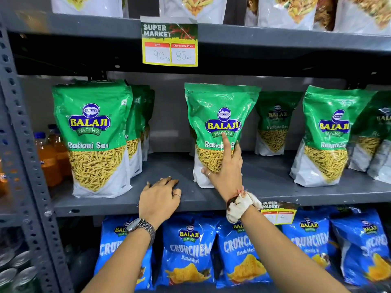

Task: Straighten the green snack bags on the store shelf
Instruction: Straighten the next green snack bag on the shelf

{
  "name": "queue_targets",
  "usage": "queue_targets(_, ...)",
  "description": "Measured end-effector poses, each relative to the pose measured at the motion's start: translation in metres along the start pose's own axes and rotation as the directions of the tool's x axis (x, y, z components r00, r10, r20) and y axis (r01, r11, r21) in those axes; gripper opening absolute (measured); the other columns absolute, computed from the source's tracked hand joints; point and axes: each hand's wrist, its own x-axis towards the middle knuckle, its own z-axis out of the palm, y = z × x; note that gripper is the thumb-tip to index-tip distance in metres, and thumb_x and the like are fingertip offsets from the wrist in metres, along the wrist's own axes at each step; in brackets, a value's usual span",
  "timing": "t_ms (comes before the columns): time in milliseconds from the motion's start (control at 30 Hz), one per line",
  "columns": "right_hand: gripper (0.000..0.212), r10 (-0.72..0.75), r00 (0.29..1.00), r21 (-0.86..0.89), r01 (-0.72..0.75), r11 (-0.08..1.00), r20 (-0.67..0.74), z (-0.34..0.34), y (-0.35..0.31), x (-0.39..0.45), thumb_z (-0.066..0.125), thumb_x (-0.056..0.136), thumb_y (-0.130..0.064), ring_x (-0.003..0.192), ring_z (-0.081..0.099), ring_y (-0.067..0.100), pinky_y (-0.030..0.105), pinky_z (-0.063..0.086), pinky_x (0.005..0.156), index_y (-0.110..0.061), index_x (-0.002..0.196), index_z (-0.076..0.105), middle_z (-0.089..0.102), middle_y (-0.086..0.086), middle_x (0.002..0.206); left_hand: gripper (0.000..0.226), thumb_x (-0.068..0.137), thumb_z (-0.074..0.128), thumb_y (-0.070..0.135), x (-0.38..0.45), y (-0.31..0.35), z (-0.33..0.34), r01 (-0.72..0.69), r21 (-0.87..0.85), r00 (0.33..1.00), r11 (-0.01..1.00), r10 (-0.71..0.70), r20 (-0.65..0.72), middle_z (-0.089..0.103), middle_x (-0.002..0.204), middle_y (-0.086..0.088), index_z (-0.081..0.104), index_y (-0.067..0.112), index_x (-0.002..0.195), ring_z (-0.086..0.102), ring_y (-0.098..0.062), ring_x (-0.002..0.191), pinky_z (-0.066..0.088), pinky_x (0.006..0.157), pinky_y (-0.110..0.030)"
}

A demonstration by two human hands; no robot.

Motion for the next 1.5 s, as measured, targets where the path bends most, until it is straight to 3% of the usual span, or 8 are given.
queue_targets(467, 0.113, 0.004, 1.000, -0.020, -0.004, 1.000, -0.011, -0.037, -0.019, -0.036, 0.086, 0.063, -0.024, 0.137, 0.029, 0.037, 0.055, 0.045, 0.097, -0.041, 0.148, 0.014, 0.020, 0.013, 0.154, 0.066, 0.077, 0.012, 0.042, 0.002, -0.002, 0.000, 0.006, -0.009, 0.996, 1.000, -0.006, 0.090, 0.050, 0.141, 0.001, 0.052, 0.028, 0.128, 0.044, -0.016, 0.130, 0.028, 0.111, -0.044)
queue_targets(800, 0.114, 0.012, 1.000, -0.040, -0.012, 0.999, -0.002, -0.045, -0.025, -0.045, 0.085, 0.066, -0.026, 0.141, 0.025, 0.034, 0.057, 0.047, 0.093, -0.044, 0.148, 0.009, 0.015, 0.012, 0.156, 0.053, 0.087, 0.023, 0.038, 0.002, -0.002, -0.003, 0.004, -0.009, 0.989, 1.000, -0.002, 0.151, 0.044, 0.146, 0.002, 0.046, 0.028, 0.132, 0.037, -0.015, 0.135, 0.024, 0.113, -0.044)
queue_targets(900, 0.109, -0.007, 1.000, -0.053, 0.008, 0.999, 0.024, -0.044, -0.027, -0.050, 0.079, 0.071, -0.040, 0.147, 0.011, 0.038, 0.063, 0.045, 0.096, -0.043, 0.149, 0.002, 0.002, 0.013, 0.161, 0.046, 0.091, 0.028, 0.035, 0.003, -0.002, -0.003, -0.002, -0.004, 0.988, 1.000, 0.002, 0.154, 0.042, 0.146, 0.001, 0.045, 0.028, 0.133, 0.035, -0.016, 0.136, 0.023, 0.114, -0.044)
queue_targets(967, 0.104, -0.033, 0.999, -0.091, 0.035, 0.995, 0.019, -0.044, -0.029, -0.055, 0.064, 0.073, -0.062, 0.147, 0.002, 0.043, 0.067, 0.037, 0.098, -0.041, 0.149, -0.003, -0.007, 0.015, 0.161, 0.051, 0.088, 0.024, 0.038, 0.002, -0.003, -0.004, -0.002, -0.007, 0.988, 1.000, 0.003, 0.153, 0.043, 0.146, 0.001, 0.046, 0.028, 0.133, 0.036, -0.016, 0.135, 0.023, 0.113, -0.044)
queue_targets(1033, 0.100, -0.079, 0.997, -0.177, 0.074, 0.981, -0.021, -0.044, -0.030, -0.062, 0.055, 0.076, -0.068, 0.146, -0.003, 0.046, 0.069, 0.029, 0.104, -0.039, 0.150, -0.005, -0.011, 0.019, 0.160, 0.054, 0.085, 0.021, 0.039, 0.002, -0.003, -0.004, -0.005, -0.007, 0.988, 1.000, 0.006, 0.154, 0.043, 0.146, 0.001, 0.046, 0.028, 0.133, 0.036, -0.016, 0.135, 0.024, 0.113, -0.044)
queue_targets(1167, 0.092, -0.216, 0.975, -0.306, 0.192, 0.932, -0.045, -0.040, -0.022, -0.083, 0.061, 0.084, -0.047, 0.146, -0.008, 0.046, 0.067, 0.020, 0.112, -0.036, 0.151, -0.001, -0.008, 0.026, 0.159, 0.043, 0.092, 0.032, 0.033, 0.003, -0.003, -0.002, 0.004, -0.019, 0.988, 1.000, -0.001, 0.157, 0.042, 0.147, 0.002, 0.045, 0.028, 0.133, 0.036, -0.015, 0.135, 0.023, 0.114, -0.043)
queue_targets(1300, 0.084, -0.191, 0.982, -0.272, 0.184, 0.944, 0.001, -0.030, -0.012, -0.090, 0.058, 0.088, -0.036, 0.146, -0.006, 0.045, 0.066, 0.029, 0.109, -0.039, 0.151, 0.001, -0.013, 0.020, 0.160, 0.047, 0.090, 0.028, 0.036, 0.003, -0.004, -0.001, 0.002, -0.030, 0.988, 1.000, 0.003, 0.152, 0.043, 0.146, 0.001, 0.046, 0.028, 0.133, 0.037, -0.016, 0.135, 0.023, 0.114, -0.044)
queue_targets(1500, 0.092, -0.182, 0.983, -0.165, 0.182, 0.969, 0.016, -0.023, -0.004, -0.080, 0.062, 0.086, -0.028, 0.148, 0.002, 0.039, 0.058, 0.056, 0.078, -0.048, 0.147, -0.004, -0.021, 0.009, 0.160, 0.056, 0.082, 0.022, 0.039, 0.001, -0.003, -0.001, -0.001, -0.024, 0.994, 1.000, 0.003, 0.106, 0.047, 0.143, 0.001, 0.050, 0.027, 0.129, 0.040, -0.015, 0.132, 0.026, 0.113, -0.044)
